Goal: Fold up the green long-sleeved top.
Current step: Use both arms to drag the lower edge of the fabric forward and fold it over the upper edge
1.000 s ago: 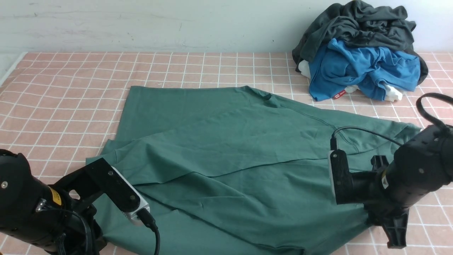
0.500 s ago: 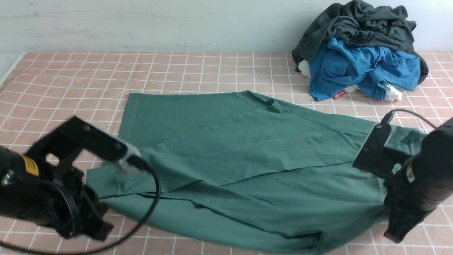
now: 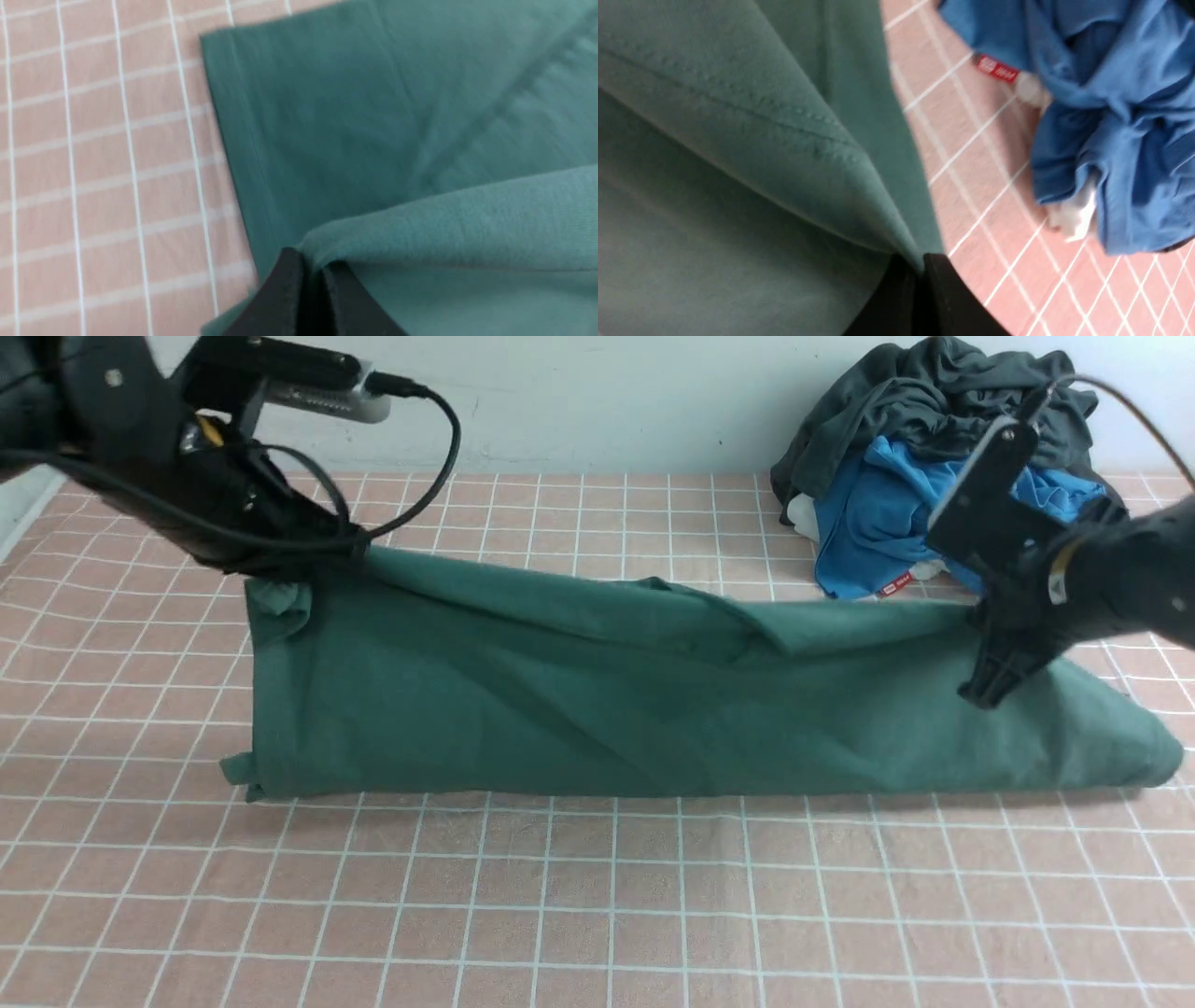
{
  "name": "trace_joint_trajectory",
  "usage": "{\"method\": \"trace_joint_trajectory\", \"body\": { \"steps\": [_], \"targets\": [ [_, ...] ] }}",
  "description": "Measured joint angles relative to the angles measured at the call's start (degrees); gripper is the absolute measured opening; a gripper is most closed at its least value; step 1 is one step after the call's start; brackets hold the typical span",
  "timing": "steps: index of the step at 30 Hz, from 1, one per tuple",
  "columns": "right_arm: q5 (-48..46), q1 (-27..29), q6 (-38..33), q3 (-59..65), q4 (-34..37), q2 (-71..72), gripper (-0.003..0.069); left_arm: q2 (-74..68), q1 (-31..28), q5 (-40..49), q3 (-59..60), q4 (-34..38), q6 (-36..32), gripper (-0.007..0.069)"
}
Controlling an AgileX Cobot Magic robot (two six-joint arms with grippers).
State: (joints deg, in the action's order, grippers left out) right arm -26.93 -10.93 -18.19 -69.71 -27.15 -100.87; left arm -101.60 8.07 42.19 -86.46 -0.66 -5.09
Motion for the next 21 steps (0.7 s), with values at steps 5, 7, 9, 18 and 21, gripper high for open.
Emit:
{"method": "trace_joint_trajectory", "body": {
  "steps": [5,7,9,18,21],
  "targets": [
    [0.0,0.2,2.0,-11.6,-0.1,-11.1,0.0008,-17.0,-0.3,0.6,-15.1,-0.7,0.5,0.0038],
    [-1.3,0.2,5.1,-15.5,-0.1,-14.9,0.004,-23.3,-0.3,2.4,-22.0,-0.7,0.6,0.0092],
    [-5.4,0.2,9.3,-20.2,-0.1,-17.6,0.0101,-28.4,-0.3,5.0,-28.6,-0.7,0.6,0.0164],
    [-20.4,-1.5,17.7,-30.8,7.4,-17.2,0.0251,-32.4,-0.2,12.7,-43.2,-3.1,0.4,0.0338],
    [-22.3,-3.5,8.1,-31.2,18.3,-17.5,0.0166,-31.0,0.2,15.3,-43.4,-2.6,-1.9,0.0309]
  ]
}}
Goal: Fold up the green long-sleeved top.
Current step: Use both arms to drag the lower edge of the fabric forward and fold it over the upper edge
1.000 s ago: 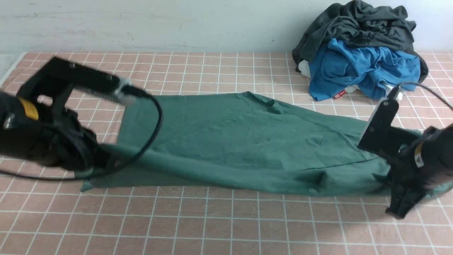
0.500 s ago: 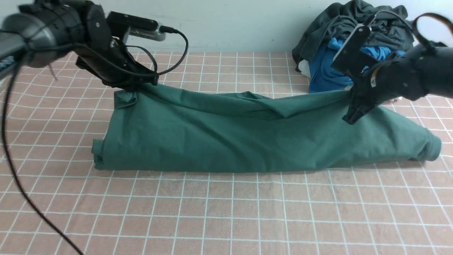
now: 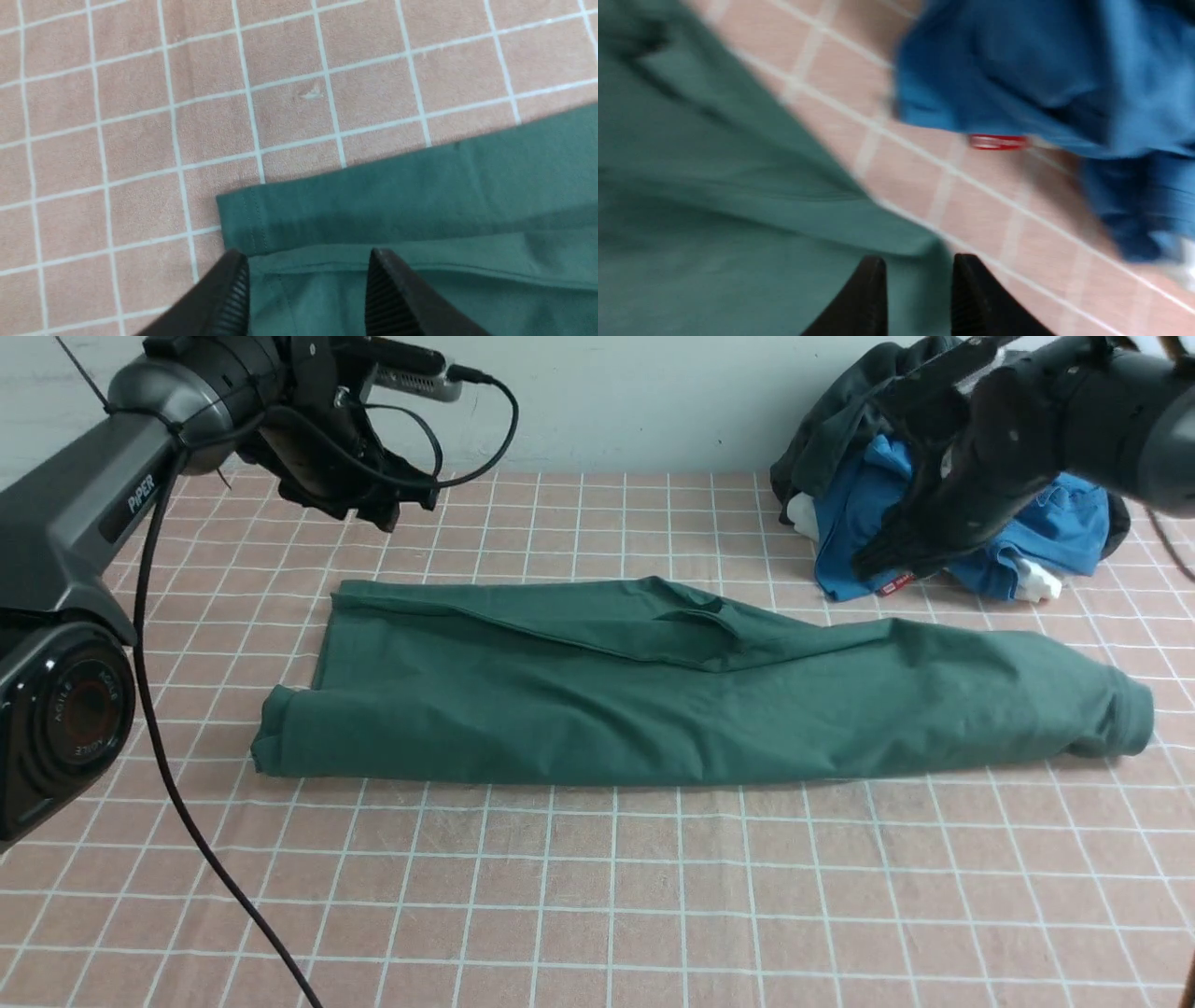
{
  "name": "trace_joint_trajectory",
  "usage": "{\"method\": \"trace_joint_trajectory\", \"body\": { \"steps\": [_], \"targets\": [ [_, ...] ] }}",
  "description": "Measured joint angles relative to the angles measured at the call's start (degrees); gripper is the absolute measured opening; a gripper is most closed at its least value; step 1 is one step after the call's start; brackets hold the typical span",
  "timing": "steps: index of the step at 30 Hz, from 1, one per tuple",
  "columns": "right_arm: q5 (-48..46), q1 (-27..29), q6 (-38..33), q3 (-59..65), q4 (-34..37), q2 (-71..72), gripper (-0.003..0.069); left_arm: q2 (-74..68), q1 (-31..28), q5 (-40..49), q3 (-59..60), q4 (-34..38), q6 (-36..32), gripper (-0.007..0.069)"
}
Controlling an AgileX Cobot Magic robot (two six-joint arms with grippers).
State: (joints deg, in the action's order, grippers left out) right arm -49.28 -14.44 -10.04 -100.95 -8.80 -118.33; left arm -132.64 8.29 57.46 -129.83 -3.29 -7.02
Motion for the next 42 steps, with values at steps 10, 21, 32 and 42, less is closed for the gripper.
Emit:
{"method": "trace_joint_trajectory", "body": {
  "steps": [10,21,32,42],
  "targets": [
    [8.8,-2.6,-35.8,-0.2,26.6,-12.7,-0.0011,7.5,1.2,13.5,0.0,2.1,-5.4,0.0114],
    [34.6,1.8,-18.8,-0.9,26.8,-14.3,0.0041,25.2,1.2,14.5,0.7,2.1,-7.0,0.0104],
    [5.3,6.5,-27.5,-3.9,40.2,-5.4,0.0079,53.3,1.2,11.4,31.4,0.5,-5.3,0.0104],
    [9.9,-0.8,-56.8,-5.1,60.2,-18.6,-0.0013,76.0,1.2,-19.7,72.0,-4.0,-0.8,0.0035]
  ]
}}
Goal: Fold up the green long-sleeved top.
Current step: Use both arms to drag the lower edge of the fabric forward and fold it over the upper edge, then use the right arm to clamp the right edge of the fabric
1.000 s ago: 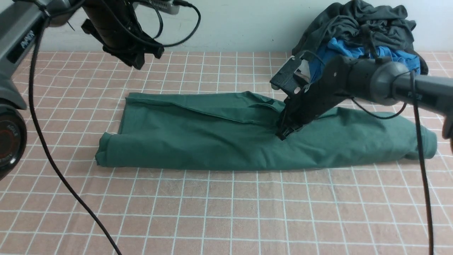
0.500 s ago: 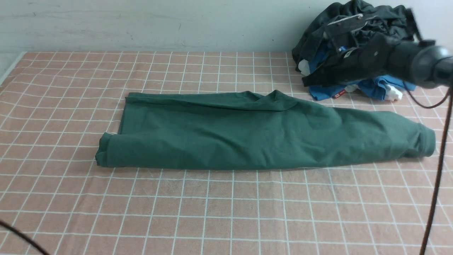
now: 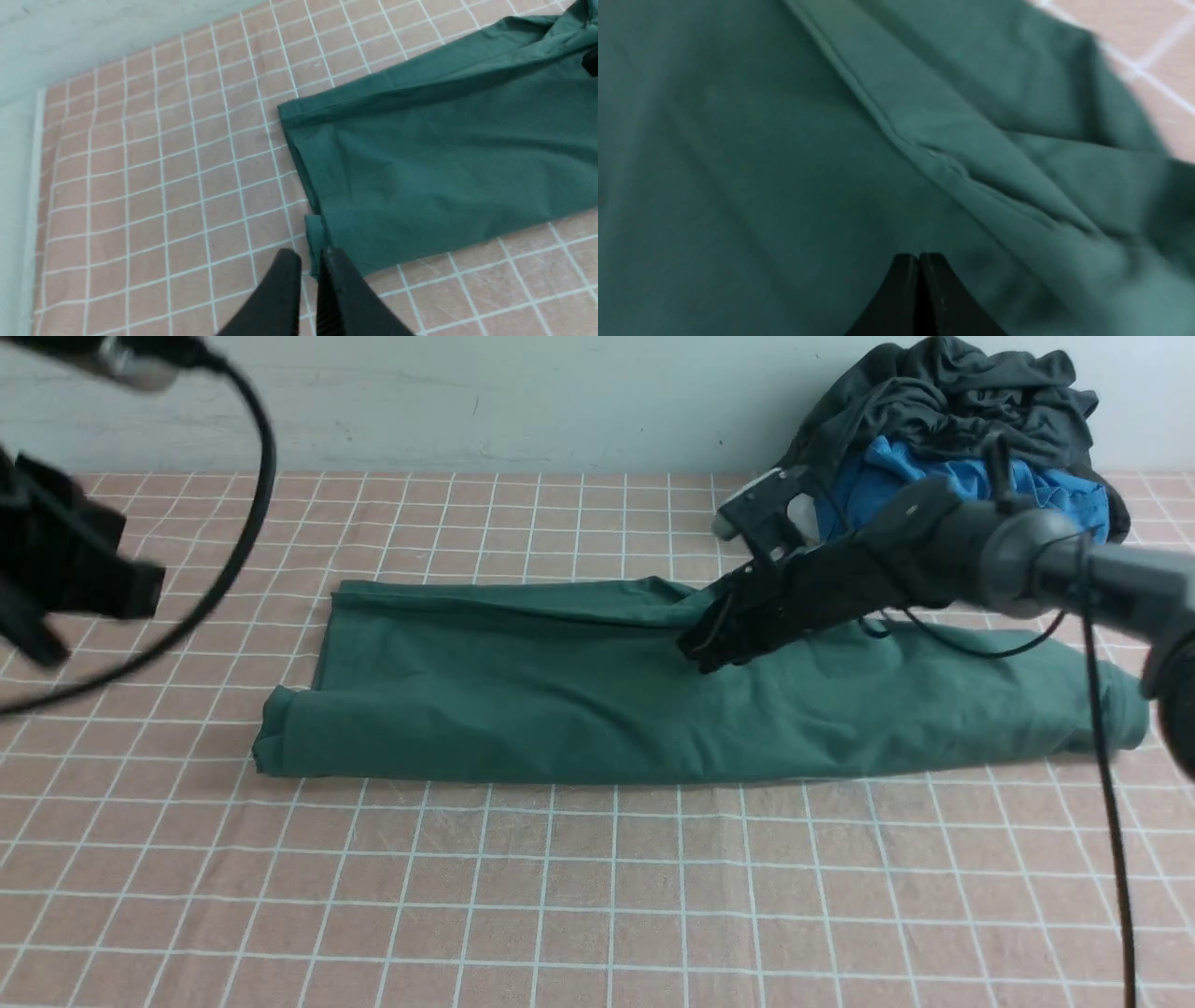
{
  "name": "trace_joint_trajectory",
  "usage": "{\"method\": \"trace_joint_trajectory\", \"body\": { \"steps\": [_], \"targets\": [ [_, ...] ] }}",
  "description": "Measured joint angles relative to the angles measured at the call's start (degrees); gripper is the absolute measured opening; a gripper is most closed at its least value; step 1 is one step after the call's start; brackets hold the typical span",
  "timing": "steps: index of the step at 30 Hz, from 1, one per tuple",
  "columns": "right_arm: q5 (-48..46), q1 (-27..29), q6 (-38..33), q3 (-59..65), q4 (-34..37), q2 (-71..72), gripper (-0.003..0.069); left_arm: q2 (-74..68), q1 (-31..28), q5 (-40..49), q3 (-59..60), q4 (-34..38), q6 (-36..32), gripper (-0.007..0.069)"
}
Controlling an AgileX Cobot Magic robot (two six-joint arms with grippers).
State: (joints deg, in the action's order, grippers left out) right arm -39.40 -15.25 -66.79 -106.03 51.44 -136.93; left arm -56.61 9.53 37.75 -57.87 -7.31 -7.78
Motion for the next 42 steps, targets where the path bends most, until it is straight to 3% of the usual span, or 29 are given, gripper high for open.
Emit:
{"method": "trace_joint_trajectory", "body": {
  "steps": [2,6,11,16,17,18,21,24,25,28,32,39,42],
  "targets": [
    [9.1,-1.6,-2.3,-3.0,2.1,-3.2,-0.0013,6.0,0.0,-5.3,9.0,-3.3,-0.4,0.0005],
    [22.7,-2.1,0.2,-6.9,8.0,-5.6,-0.0004,13.7,0.0,-7.8,19.1,-9.1,-1.2,-0.0003],
    [26.6,0.2,1.6,-8.3,11.7,-3.5,0.0059,20.1,0.0,-6.0,25.4,-11.6,-1.2,-0.0003],
    [10.4,5.8,4.3,-8.3,2.5,3.8,0.0151,24.8,0.0,-2.2,27.3,-11.6,1.8,-0.0003],
    [3.6,7.8,8.9,-8.3,-3.0,7.1,0.018,26.7,0.0,-1.8,27.5,-11.2,4.0,-0.0003],
    [2.7,8.4,9.6,-8.3,-4.8,8.1,0.0184,27.1,0.0,-1.7,27.6,-11.1,4.6,-0.0003],
    [-12.9,12.9,26.3,-8.1,-21.4,16.3,0.0258,30.2,0.0,-1.5,27.7,-9.3,10.1,-0.0003],
    [-17.8,17.7,42.0,-4.5,-33.3,23.5,0.0359,32.4,0.0,-2.2,29.6,-8.7,13.4,-0.0003],
    [-18.0,18.8,44.4,-2.2,-35.4,24.7,0.0387,32.7,0.0,-2.5,30.2,-8.7,13.7,-0.0003],
    [-18.3,22.2,49.4,6.2,-40.1,27.6,0.0485,34.3,0.0,-3.8,31.4,-8.5,15.1,-0.0003],
    [-16.1,24.3,51.2,17.2,-41.1,27.1,0.0552,35.8,0.0,-5.3,31.5,-8.5,15.9,-0.0003],
    [-10.1,24.5,52.5,23.6,-41.3,22.1,0.0563,35.9,0.0,-7.9,32.5,-8.6,16.1,-0.0003],
    [-9.1,24.5,55.7,23.3,-42.8,17.6,0.0512,35.9,0.0,-11.1,35.6,-8.6,16.1,-0.0003]
  ]
}}
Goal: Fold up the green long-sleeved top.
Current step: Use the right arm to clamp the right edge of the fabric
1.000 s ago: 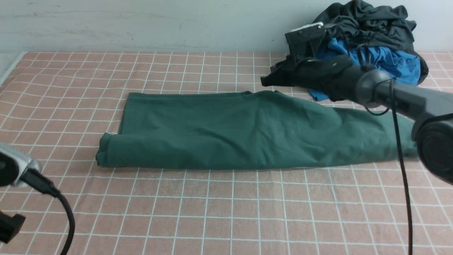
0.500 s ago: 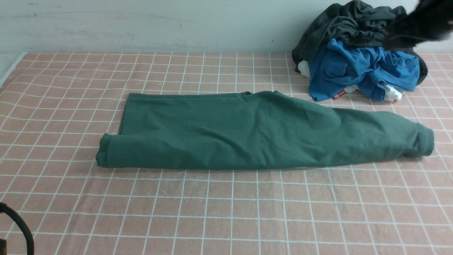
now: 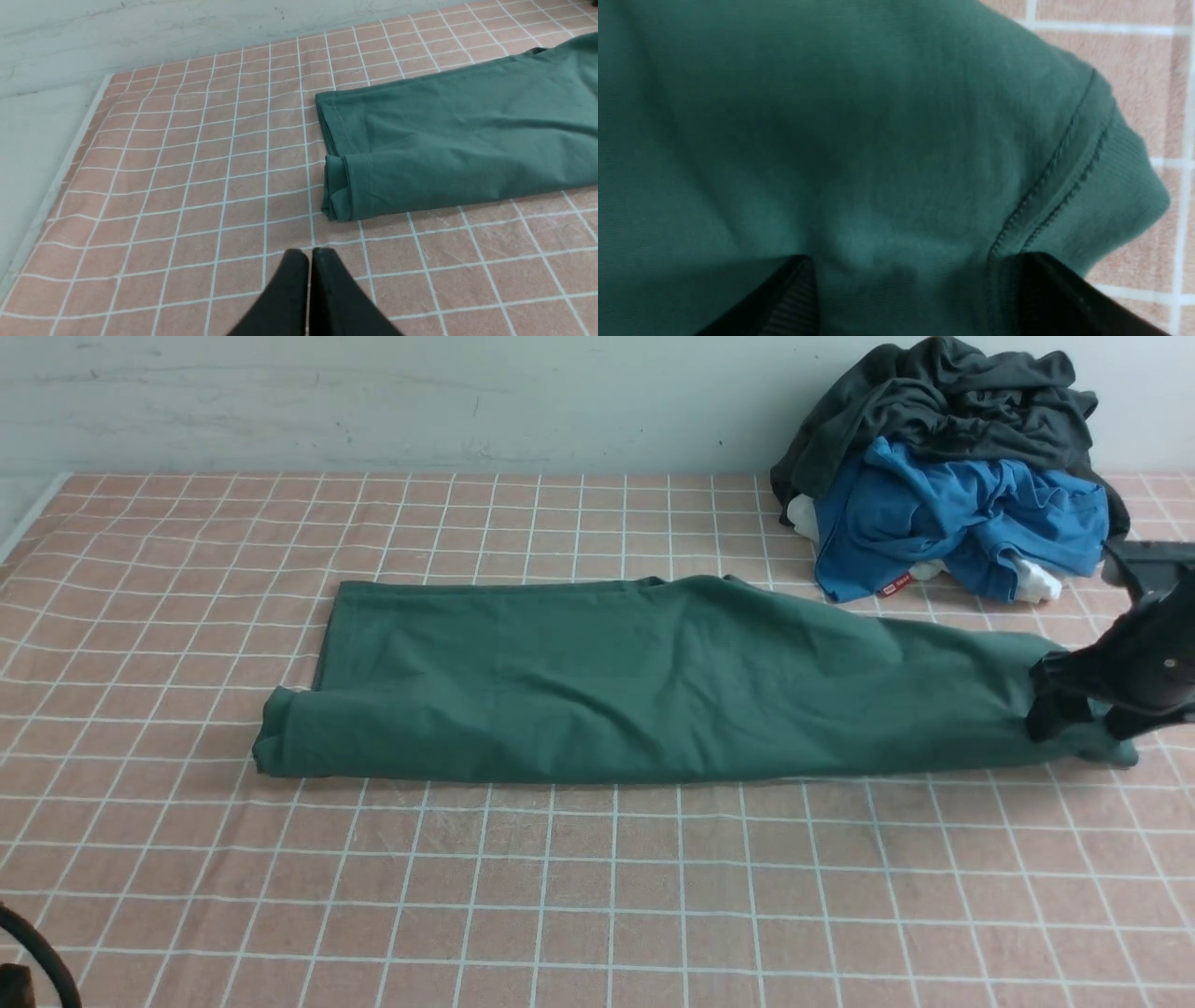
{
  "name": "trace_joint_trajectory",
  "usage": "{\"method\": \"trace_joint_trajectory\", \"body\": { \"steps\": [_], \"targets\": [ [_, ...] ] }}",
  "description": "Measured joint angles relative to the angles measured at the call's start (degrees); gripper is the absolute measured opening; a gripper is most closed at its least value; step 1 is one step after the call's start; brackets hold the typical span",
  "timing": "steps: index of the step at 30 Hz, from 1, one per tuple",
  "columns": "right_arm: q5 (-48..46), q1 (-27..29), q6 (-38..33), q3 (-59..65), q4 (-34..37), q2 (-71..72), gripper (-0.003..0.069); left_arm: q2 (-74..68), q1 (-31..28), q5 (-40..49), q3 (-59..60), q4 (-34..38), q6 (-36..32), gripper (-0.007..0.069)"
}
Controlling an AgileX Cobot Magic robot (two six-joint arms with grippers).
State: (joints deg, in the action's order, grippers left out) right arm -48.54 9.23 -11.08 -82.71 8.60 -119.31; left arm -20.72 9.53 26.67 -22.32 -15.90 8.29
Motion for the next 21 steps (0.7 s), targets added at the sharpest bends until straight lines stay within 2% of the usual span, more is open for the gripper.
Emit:
{"method": "trace_joint_trajectory", "body": {
  "steps": [3,6,11,16,21],
  "targets": [
    [0.0,0.0,2.2,-0.6,-1.0,-0.1,0.0465,0.0,0.0,-1.8,1.6,0.0,0.0,-0.0003],
    [-0.7,0.0,2.8,-1.1,-1.1,-0.1,0.0454,0.0,0.0,-2.5,1.8,0.0,0.0,-0.0003],
    [-2.4,0.0,3.6,-2.8,-1.4,2.4,0.0489,0.0,0.0,-2.9,1.8,0.0,0.0,-0.0003],
    [-3.1,0.0,4.9,-3.2,-5.3,3.9,0.057,0.0,0.0,-2.9,1.8,0.0,0.0,-0.0003],
    [-3.1,0.1,6.1,-3.2,-7.2,0.7,0.0583,0.0,0.0,-3.9,1.8,0.0,0.0,-0.0003]
  ]
}}
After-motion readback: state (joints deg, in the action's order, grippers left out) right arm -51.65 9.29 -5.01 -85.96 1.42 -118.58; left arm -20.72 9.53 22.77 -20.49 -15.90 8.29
